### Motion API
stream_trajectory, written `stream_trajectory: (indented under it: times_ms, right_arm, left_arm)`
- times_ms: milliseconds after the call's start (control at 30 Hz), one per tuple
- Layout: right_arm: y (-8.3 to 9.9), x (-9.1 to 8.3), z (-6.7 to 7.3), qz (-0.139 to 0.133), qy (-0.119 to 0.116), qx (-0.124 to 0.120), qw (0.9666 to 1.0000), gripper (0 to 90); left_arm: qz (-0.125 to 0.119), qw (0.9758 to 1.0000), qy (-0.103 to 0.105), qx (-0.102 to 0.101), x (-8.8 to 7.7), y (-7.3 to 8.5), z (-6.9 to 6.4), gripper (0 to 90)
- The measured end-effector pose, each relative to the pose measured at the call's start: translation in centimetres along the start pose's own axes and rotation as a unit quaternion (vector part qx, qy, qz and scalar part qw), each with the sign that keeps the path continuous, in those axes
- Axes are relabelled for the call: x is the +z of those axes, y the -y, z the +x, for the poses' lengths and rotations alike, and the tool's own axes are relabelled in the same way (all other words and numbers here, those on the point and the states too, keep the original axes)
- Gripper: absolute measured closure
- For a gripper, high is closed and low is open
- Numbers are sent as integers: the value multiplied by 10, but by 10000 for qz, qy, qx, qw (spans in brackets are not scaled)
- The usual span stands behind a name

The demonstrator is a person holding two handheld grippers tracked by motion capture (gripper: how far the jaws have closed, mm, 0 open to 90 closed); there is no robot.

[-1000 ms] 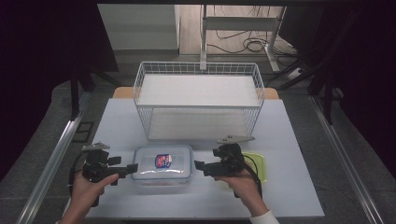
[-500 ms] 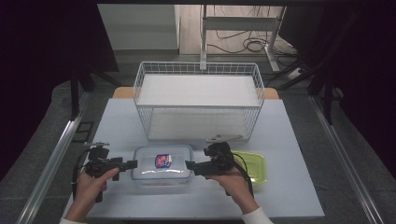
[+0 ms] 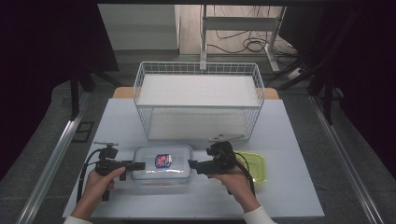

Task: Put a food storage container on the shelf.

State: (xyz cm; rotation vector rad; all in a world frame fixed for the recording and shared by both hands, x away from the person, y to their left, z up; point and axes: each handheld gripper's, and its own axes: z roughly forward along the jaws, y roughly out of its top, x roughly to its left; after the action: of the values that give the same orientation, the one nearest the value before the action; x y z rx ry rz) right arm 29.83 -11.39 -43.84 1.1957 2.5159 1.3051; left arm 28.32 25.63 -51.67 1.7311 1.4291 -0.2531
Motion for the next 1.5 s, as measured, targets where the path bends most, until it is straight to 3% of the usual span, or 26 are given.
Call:
stream_trajectory:
  times_ms: [200,267,400,433,533,867,1133,1500]
  right_arm:
    - [2,11,-4,203,-44,90,9997,142]
    - [2,13,-4,233,-46,109,9997,142]
    - [4,23,-8,421,-35,217,9989,142]
    - [5,28,-11,473,-127,362,9981,142]
    - [5,35,-14,590,-193,499,9968,142]
    - [3,50,-18,795,-264,783,9934,155]
    - [5,54,-17,814,-367,861,9923,169]
    - [8,62,-16,879,-602,963,9896,167]
  left_arm:
    - [44,9991,410,-126,2,1,4,236]
    - [44,9989,432,-149,2,2,5,237]
    - [17,9991,396,-120,1,2,4,252]
    - [9,9992,395,-109,0,2,4,265]
    - [-37,9992,395,-96,-1,3,4,284]
    - [-84,9993,373,2,-2,5,3,291]
    - [-189,9990,273,297,-7,12,-5,299]
    - [-259,9982,183,513,-11,17,-10,317]
